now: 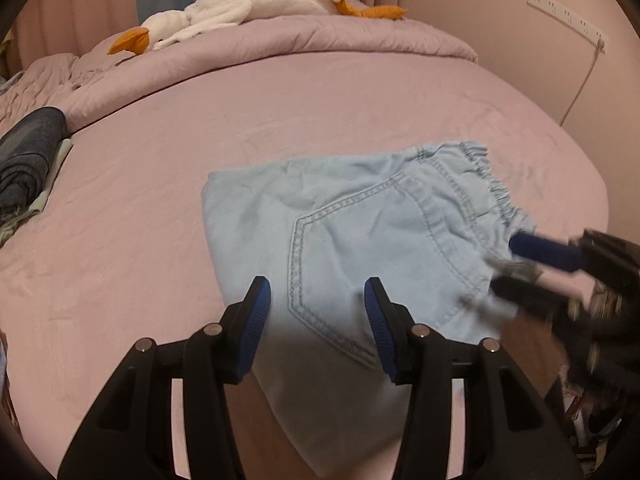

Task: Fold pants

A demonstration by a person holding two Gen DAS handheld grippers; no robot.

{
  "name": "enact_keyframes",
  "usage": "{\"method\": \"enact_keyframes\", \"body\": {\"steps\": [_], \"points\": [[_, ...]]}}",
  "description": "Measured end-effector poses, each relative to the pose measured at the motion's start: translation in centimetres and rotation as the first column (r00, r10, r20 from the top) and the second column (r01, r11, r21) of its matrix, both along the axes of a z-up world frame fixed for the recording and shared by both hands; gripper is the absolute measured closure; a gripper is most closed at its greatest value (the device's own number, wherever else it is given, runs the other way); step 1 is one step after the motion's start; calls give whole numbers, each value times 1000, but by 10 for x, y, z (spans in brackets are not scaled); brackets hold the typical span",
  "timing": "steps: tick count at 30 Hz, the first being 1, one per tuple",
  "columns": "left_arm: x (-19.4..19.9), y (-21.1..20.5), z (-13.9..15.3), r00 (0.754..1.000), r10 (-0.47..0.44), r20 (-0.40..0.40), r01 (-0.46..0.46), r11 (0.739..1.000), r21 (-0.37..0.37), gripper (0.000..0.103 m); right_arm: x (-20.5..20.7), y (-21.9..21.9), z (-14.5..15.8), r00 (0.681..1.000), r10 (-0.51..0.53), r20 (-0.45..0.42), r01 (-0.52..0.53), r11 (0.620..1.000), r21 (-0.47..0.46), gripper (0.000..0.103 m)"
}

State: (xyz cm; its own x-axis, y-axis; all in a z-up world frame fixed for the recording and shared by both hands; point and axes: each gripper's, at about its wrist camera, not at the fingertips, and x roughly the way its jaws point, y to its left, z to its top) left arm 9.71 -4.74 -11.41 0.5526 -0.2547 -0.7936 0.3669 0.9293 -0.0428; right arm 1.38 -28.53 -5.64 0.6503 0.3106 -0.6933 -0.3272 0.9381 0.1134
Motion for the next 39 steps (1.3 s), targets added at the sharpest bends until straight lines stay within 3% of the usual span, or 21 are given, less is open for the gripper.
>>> {"method": "enact_keyframes", "body": {"steps": [6,10,27,31,36,39], "points": [[23,-2,-23,998,-2,-67,5,998,55,48,0,30,-34,993,73,-95,-86,987,-134,64],[32,-1,-23,998,7,-63,-4,998,56,42,2,30,-33,992,59,-115,-72,991,-115,64],[-7,12,-10,996,28,-82,-30,999,-21,45,3,24,-31,992,42,-119,-52,995,-81,64],[-19,33,-14,991,66,-119,-76,994,-83,42,1,8,-19,993,36,-111,-37,999,-7,64],[-27,48,-24,981,117,-153,-132,987,-88,41,11,-26,-20,986,-76,-147,85,995,59,59],[-34,49,-20,980,127,-151,-141,986,-90,44,9,-33,-17,984,-89,-152,108,987,118,59]]}}
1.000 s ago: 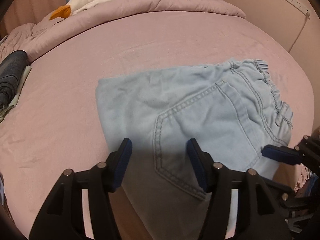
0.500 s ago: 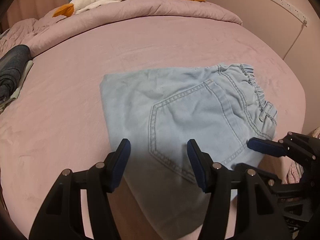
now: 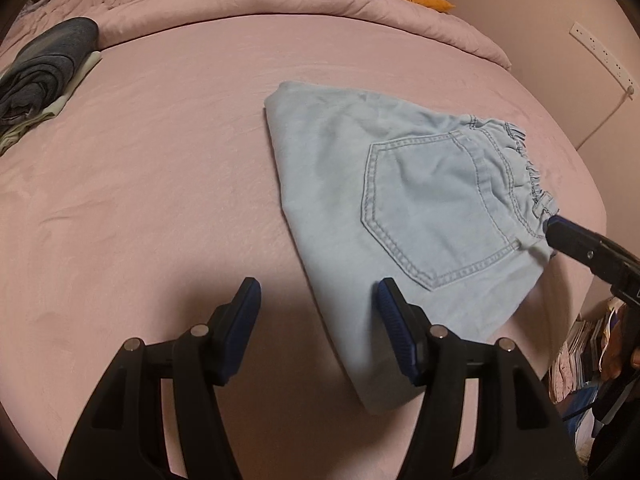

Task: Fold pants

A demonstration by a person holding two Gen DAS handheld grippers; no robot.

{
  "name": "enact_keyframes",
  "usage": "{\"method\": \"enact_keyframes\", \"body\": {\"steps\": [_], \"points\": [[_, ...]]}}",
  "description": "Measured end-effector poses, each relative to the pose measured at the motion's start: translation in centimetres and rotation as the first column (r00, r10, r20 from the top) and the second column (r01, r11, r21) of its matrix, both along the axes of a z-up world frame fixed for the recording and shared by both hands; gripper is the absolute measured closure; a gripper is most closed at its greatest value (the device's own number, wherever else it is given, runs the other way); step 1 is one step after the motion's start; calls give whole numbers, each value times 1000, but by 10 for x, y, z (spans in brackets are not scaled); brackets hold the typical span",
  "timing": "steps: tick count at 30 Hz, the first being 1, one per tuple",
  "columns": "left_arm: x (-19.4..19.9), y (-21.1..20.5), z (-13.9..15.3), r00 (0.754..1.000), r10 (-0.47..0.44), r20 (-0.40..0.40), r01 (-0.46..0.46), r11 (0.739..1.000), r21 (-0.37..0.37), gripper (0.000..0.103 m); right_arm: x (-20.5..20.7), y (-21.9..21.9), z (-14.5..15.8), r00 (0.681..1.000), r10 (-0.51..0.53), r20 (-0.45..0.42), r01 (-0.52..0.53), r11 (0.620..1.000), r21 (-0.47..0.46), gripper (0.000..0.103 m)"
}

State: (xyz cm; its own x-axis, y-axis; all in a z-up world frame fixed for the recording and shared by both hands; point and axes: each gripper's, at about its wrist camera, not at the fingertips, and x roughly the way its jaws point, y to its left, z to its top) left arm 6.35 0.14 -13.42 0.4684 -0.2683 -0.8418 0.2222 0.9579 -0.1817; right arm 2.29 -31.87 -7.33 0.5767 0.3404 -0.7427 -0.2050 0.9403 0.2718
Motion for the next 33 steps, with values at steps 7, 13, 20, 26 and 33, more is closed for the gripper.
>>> {"method": "enact_keyframes", "body": {"steps": [7,13,20,26,33], "points": [[-17,-9,1,999,-34,3,34,999,6,44,-2,33,4,995,96,40,-95,995,-6,59],[-23,5,1,999,-25,-22,24,999,-46,43,-1,65,-16,978,204,-45,-207,976,-75,50],[-9,27,0,995,36,-91,-54,978,-203,41,16,-1,7,998,47,-30,-42,988,148,36],[7,30,1,990,67,-122,-97,962,-257,38,33,-81,-3,976,-185,-114,210,938,274,27],[22,30,2,989,56,-133,-91,957,-275,37,50,-109,-42,943,-169,-288,275,883,381,27]]}}
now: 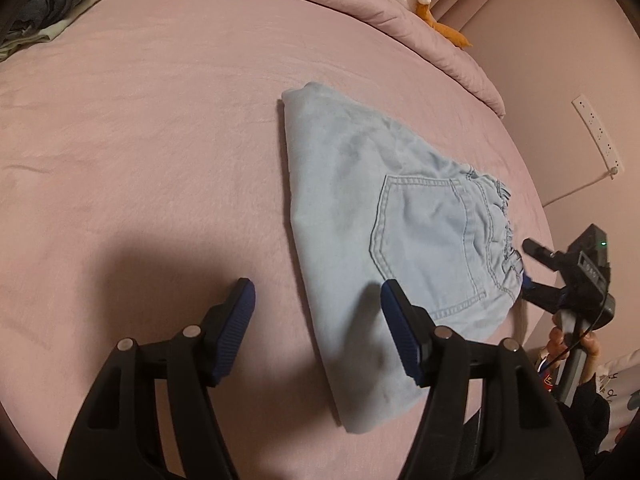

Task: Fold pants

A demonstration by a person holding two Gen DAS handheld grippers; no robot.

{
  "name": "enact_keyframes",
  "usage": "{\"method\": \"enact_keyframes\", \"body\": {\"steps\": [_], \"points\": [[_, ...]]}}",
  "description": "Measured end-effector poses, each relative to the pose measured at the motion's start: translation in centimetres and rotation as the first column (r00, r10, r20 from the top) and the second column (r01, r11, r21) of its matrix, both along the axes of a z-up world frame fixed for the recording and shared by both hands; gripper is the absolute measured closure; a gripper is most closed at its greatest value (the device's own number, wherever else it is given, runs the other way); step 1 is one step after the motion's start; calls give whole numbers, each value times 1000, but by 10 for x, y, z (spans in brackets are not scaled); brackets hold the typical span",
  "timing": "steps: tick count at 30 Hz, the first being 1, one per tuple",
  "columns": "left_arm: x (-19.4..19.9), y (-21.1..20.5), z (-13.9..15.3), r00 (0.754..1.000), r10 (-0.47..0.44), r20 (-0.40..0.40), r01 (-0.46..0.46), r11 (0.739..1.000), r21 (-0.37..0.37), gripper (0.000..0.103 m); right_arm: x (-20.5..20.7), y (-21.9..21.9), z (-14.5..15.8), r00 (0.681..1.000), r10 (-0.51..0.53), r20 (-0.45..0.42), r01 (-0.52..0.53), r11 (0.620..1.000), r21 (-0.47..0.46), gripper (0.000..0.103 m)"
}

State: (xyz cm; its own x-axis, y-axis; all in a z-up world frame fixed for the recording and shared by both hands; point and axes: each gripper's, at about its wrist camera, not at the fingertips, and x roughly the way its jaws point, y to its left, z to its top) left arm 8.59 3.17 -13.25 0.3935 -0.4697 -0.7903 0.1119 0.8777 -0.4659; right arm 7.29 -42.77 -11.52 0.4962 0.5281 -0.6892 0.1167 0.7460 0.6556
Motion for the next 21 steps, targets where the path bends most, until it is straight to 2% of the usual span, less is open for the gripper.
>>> {"method": "enact_keyframes", "body": {"steps": [3,17,21], "points": [[5,-2,-1,1000,-5,-2,5,1000,-10,34,9,10,-5,997,73,-25,-72,997,20,27],[24,-19,-2,998,-56,12,56,998,10,31,37,53,2,972,235,-22,-236,967,-96,20],[27,-27,-2,997,-71,15,71,997,13,31,43,68,3,963,268,-30,-269,952,-147,14]]}}
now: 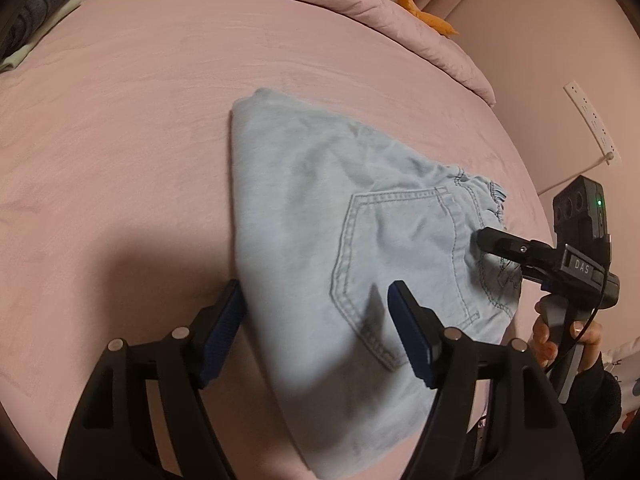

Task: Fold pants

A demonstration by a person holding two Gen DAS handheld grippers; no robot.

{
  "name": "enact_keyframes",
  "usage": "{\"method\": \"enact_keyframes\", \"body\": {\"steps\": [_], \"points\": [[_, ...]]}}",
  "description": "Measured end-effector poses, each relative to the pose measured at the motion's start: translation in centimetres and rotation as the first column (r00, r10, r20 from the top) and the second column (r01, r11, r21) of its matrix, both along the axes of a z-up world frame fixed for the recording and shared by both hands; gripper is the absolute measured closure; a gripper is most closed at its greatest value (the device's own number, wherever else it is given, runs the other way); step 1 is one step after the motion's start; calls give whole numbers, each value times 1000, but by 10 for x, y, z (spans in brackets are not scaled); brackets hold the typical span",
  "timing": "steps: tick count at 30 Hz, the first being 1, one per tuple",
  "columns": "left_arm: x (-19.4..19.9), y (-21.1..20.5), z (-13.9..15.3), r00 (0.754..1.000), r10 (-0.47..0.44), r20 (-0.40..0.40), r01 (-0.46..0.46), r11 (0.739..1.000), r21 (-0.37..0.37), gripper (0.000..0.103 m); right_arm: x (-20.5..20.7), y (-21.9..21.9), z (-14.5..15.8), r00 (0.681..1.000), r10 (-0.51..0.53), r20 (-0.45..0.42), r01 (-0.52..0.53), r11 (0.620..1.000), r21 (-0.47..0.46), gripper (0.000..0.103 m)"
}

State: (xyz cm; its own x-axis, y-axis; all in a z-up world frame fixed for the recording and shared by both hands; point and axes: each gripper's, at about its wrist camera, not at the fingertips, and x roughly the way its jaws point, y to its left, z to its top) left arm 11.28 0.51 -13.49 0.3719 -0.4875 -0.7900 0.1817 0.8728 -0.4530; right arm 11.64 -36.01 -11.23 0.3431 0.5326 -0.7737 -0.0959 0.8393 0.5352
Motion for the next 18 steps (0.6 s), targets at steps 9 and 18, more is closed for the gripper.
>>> {"method": "enact_keyframes", "body": {"steps": [9,18], "points": [[4,-13,-1,1000,-24,4,24,1000,12,28,5,5,0,1000,28,9,-28,999,-36,11],[11,-18,-2,999,-38,9,38,999,20,25,8,11,1,998,48,27,-46,997,-54,9]]}}
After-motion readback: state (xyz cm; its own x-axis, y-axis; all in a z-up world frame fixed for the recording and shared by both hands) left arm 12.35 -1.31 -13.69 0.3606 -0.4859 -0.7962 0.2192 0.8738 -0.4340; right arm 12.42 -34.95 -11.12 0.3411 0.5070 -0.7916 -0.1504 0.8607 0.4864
